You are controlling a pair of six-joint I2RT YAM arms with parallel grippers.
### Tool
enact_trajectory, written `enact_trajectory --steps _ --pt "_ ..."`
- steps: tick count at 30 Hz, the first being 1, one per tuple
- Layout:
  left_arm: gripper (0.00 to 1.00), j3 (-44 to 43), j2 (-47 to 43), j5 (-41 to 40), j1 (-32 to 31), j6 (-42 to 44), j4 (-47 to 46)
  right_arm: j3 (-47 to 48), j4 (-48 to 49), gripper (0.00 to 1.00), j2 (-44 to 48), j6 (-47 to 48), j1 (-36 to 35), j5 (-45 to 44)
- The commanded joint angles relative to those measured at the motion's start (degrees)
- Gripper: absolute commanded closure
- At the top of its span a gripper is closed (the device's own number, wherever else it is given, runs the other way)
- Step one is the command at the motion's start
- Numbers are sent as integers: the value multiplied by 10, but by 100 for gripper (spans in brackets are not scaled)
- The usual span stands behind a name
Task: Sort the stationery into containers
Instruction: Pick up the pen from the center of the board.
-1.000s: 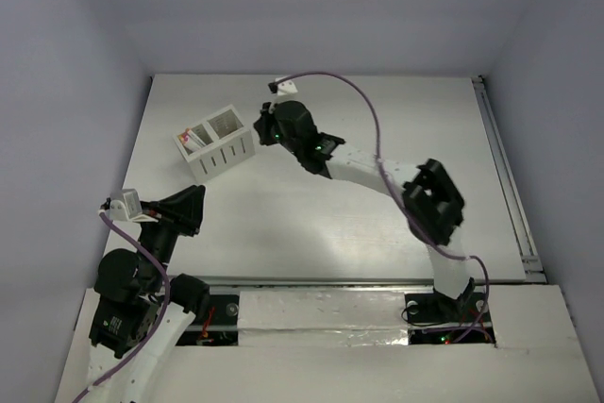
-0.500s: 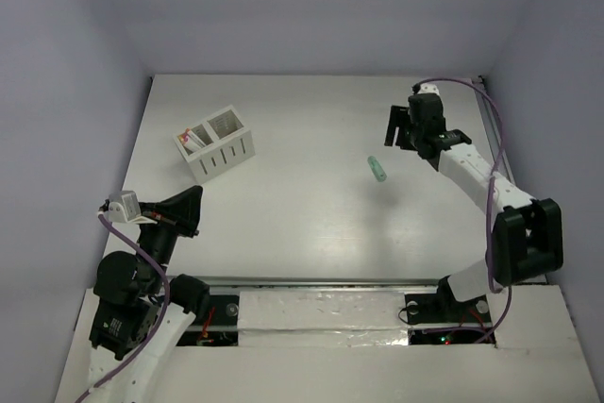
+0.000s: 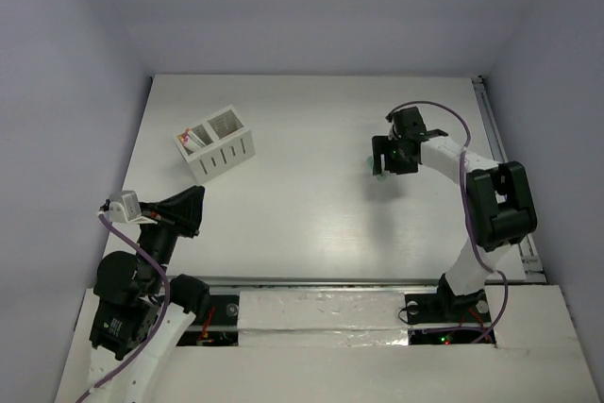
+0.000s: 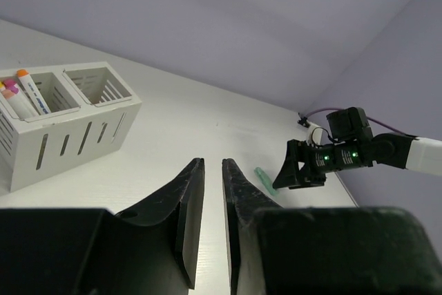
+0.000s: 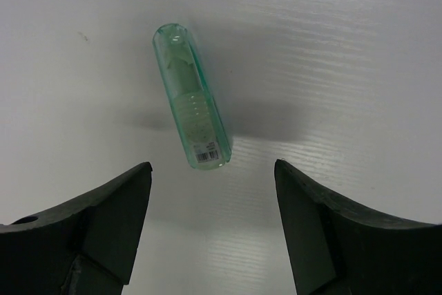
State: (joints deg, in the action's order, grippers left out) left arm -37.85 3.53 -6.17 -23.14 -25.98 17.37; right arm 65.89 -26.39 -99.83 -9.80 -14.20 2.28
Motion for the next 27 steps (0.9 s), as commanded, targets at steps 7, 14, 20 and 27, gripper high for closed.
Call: enact_trajectory --steps 7,14,20,27 --pt "85 6 -2 10 1 6 -33 80 -25 29 -100 22 3 3" --pt "85 6 -5 11 1 5 -33 89 -33 60 -125 21 -20 -19" --pt "85 6 -8 11 1 6 -35 108 -53 93 -130 5 -70 -62" --pt "84 7 -13 12 6 6 -35 186 -14 94 -106 -52 -157 0"
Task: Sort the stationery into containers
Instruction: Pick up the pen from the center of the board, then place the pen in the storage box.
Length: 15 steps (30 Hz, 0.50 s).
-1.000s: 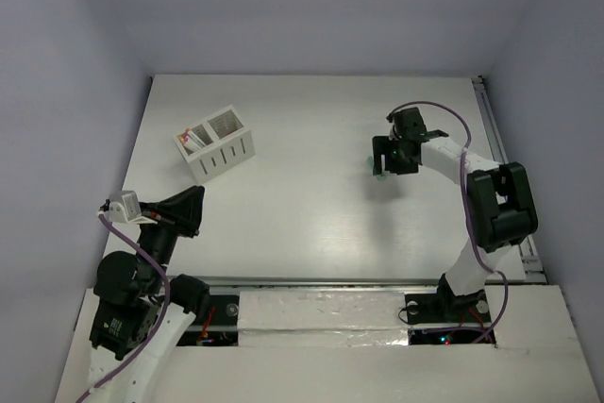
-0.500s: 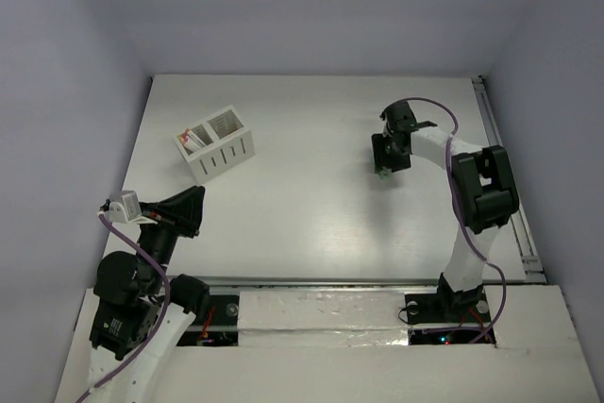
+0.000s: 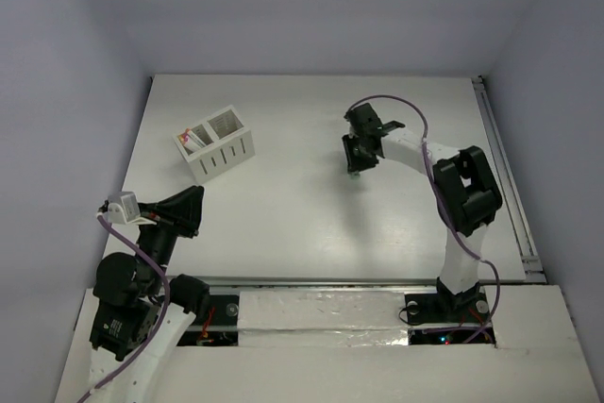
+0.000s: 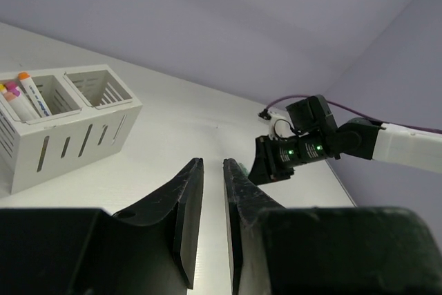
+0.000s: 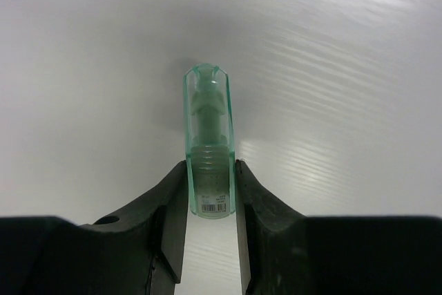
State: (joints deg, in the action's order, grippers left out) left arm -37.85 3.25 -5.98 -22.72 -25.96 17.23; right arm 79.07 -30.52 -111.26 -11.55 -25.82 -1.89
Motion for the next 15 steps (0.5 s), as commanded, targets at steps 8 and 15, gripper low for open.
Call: enact_trajectory --steps 8,15 --pt "80 7 -13 11 2 5 -34 213 193 92 -54 -180 -153 117" --pt "78 8 -11 10 7 6 -34 334 324 92 -146 -286 -203 103"
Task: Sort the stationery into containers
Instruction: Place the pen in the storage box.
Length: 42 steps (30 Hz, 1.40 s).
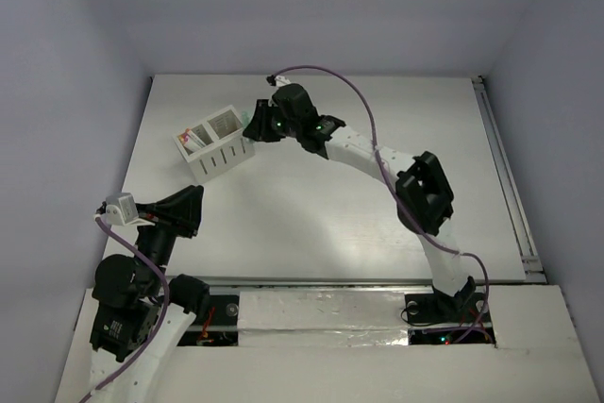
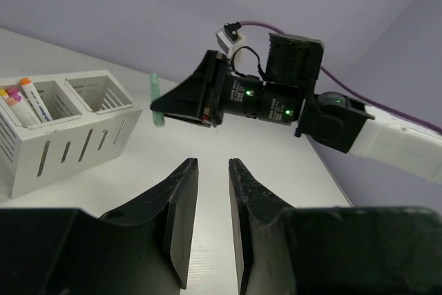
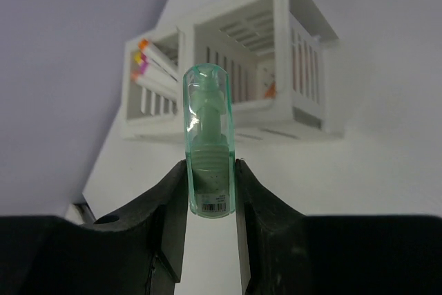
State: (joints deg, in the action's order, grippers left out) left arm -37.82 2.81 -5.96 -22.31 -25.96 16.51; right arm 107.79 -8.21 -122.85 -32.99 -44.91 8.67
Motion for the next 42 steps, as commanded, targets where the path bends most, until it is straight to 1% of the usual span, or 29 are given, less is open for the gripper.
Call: enact_trajectory --steps 1,3,4,7,10,11,14,15,17,22,24,25,29,32,34,37,40,41,42 --pt "78 6 -6 9 3 6 -26 58 118 92 -54 -87 -12 -8" --pt "78 6 -3 10 3 6 -26 86 124 91 -77 -96 -18 -21" --pt "78 6 -3 9 3 6 -26 115 122 91 -99 -99 -23 -23" --pt "78 7 -2 10 3 6 -26 163 114 90 -124 -102 -28 -28" --pt "78 7 -3 10 3 6 -27 189 95 87 -144 -97 -28 -44" --pt "78 6 -3 10 3 6 -26 200 93 84 -152 -95 -28 -47" --pt "78 6 -4 10 3 6 -26 193 94 78 -155 -95 -33 -64" --pt "78 6 -3 9 3 6 -26 190 98 78 -156 -96 -33 -67" --pt "78 6 -4 10 3 6 -27 189 101 77 -158 -103 -33 -71" --pt "77 6 -3 11 3 6 -27 193 115 79 -159 -120 -39 -80" --pt "77 6 -1 11 3 6 -26 206 105 78 -165 -119 -39 -83" --pt "77 7 0 12 3 6 -27 231 88 78 -177 -117 -39 -95" --pt "77 6 3 13 3 6 -28 279 57 70 -205 -98 -44 -116" --pt "77 6 3 12 3 6 -28 281 61 65 -215 -88 -44 -130" --pt "77 6 4 13 3 6 -27 282 57 64 -218 -80 -44 -133" --pt "77 7 1 13 3 6 -28 267 64 60 -213 -66 -44 -139" --pt "77 7 -1 13 3 6 -28 236 76 51 -195 -56 -49 -144" --pt "77 7 -1 14 3 6 -28 233 95 45 -193 -49 -49 -144" --pt "77 7 -1 14 3 6 -27 234 93 42 -192 -45 -49 -145"
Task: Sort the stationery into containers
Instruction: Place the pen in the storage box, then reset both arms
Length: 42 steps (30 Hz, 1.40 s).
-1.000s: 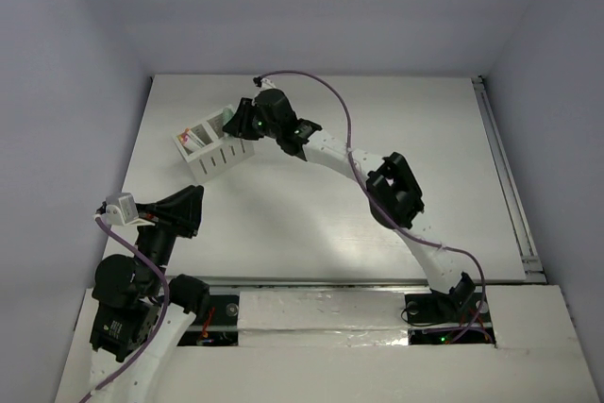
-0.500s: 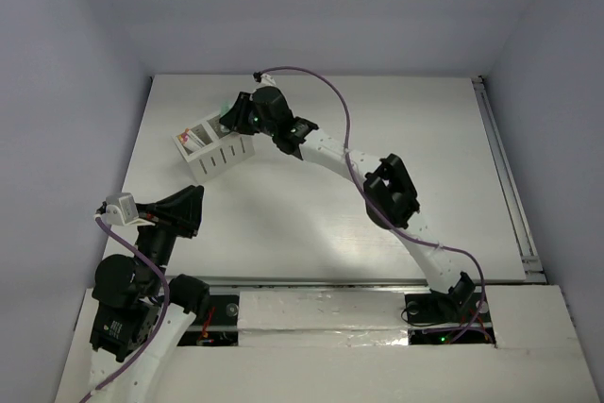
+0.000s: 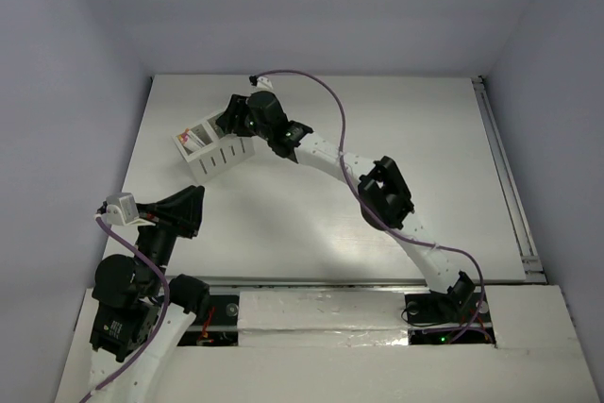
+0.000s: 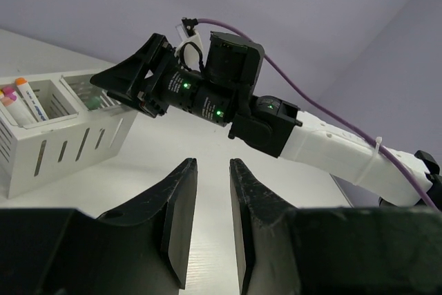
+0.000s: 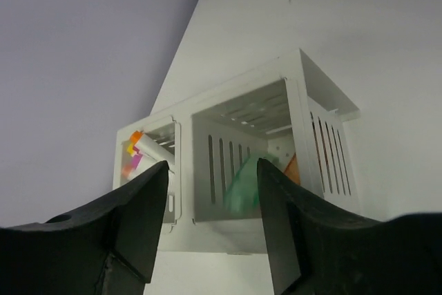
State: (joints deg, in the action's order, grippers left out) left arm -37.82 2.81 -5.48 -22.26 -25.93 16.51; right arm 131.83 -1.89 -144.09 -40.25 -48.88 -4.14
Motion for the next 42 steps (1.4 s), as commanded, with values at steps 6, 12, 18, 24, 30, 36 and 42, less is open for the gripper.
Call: enact_trajectory --steps 6,12,18,24,30,36,42 --pt "77 7 -2 8 3 5 -29 -11 34 30 38 56 -21 -29" --pt "64 6 -2 6 8 7 -28 -99 99 29 123 77 -27 -25" --pt "41 -1 3 -3 8 12 -22 -334 202 55 305 126 -32 -41" --pt "26 -8 7 17 8 24 -37 -618 239 100 622 214 -32 -163" --pt "20 -38 36 29 8 25 -63 -823 122 84 975 263 -32 -250" --pt "16 -48 68 46 8 25 -105 -862 -79 12 1161 186 -32 -415" --pt "16 -57 100 52 8 31 -104 -878 -94 7 1166 173 -32 -411"
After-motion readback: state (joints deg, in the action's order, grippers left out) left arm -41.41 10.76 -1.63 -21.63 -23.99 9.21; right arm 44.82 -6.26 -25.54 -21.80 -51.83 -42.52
